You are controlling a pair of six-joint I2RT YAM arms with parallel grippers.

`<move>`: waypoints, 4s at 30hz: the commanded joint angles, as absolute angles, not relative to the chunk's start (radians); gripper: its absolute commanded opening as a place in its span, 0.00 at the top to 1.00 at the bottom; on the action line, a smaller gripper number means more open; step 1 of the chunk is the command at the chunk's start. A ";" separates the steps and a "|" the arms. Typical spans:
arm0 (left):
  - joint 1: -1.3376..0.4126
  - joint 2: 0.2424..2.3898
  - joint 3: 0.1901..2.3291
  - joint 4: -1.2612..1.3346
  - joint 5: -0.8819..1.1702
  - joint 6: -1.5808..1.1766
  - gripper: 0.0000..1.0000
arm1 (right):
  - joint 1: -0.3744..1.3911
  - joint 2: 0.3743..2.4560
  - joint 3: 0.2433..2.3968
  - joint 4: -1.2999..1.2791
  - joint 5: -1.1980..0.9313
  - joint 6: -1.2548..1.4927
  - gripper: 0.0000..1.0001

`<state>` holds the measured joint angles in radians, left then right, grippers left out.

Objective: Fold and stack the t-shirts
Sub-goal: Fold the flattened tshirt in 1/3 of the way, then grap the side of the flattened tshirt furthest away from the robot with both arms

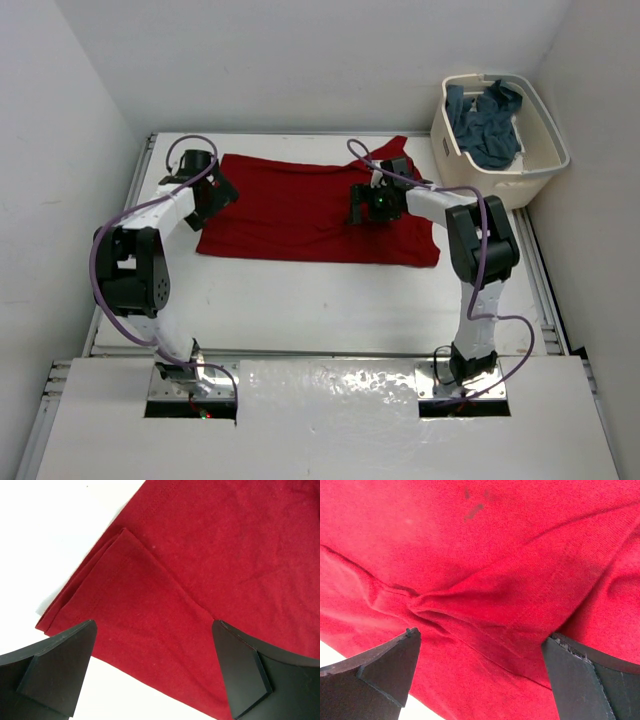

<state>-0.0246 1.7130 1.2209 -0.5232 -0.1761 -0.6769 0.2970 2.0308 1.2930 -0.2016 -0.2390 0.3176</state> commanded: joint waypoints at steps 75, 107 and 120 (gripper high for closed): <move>-0.081 1.277 0.469 -0.538 -0.138 -0.876 0.00 | 0.302 1.227 0.400 -0.227 -0.041 0.503 0.01; -0.017 2.120 1.810 -0.598 -0.199 -0.508 0.05 | 0.230 2.109 1.728 -0.403 0.365 0.411 0.01; -0.017 2.267 1.865 -0.703 -0.239 -0.502 0.33 | 0.157 2.329 1.941 -0.437 0.308 0.399 0.01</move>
<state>-0.0242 2.2784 1.8702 -0.6861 -0.2054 -0.5049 0.1677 2.3333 1.8931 -0.4370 0.3061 0.4183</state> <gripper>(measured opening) 0.687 0.993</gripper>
